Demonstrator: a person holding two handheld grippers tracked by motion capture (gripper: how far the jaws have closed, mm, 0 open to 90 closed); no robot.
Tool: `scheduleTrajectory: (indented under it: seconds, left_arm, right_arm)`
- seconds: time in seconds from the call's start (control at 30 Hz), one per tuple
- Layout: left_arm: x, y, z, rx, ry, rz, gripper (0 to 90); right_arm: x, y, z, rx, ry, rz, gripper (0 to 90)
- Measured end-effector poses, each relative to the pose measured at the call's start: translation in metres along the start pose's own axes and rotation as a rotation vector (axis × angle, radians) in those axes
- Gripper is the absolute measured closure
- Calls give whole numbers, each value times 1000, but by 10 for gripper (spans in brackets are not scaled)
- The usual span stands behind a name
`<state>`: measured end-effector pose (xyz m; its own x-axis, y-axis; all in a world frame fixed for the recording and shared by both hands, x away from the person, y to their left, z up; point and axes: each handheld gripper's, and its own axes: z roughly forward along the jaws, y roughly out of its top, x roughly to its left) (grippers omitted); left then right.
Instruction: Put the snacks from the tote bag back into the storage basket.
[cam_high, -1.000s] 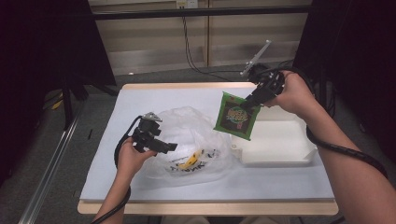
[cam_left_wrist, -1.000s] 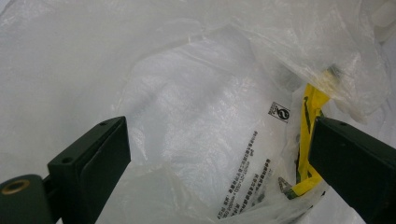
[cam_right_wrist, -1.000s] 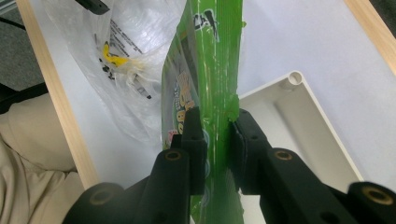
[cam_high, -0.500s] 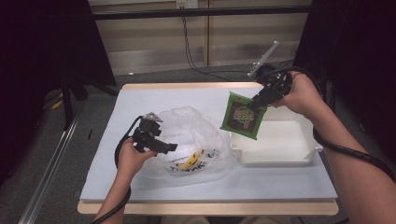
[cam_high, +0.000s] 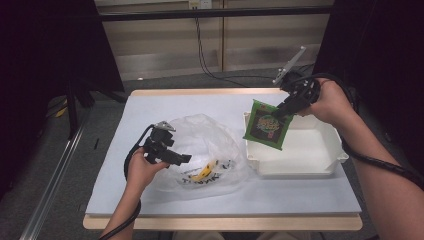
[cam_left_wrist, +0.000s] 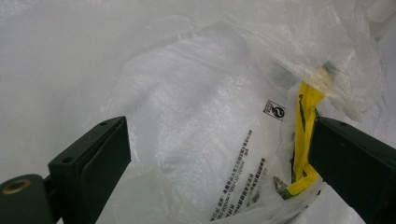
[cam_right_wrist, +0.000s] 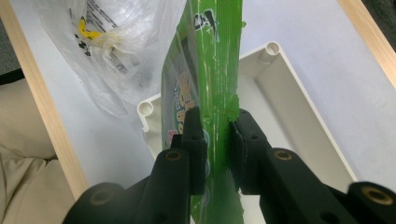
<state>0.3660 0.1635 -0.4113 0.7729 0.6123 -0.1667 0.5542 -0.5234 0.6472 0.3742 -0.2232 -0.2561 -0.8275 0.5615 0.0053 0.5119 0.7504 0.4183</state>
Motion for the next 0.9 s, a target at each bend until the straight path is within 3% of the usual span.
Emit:
scheduleTrajectory:
  seconds: [0.1,0.27,0.43,0.83,0.9]
  left_arm:
    - [0,1,-1,19,-1,20,57]
    - [0,0,1,12,-10,13,57]
    - [-1,1,1,10,-15,5,55]
    - [0,1,0,12,-17,14,58]
    - [2,1,-1,34,-18,29,59]
  right_arm:
    - [-3,-3,1,6,-2,1,775]
    - [-7,-7,2,-5,-7,15,775]
    - [-11,-9,6,17,-15,9,775]
    - [-20,-9,22,32,-35,-8,775]
    - [-21,-9,24,40,-41,-7,775]
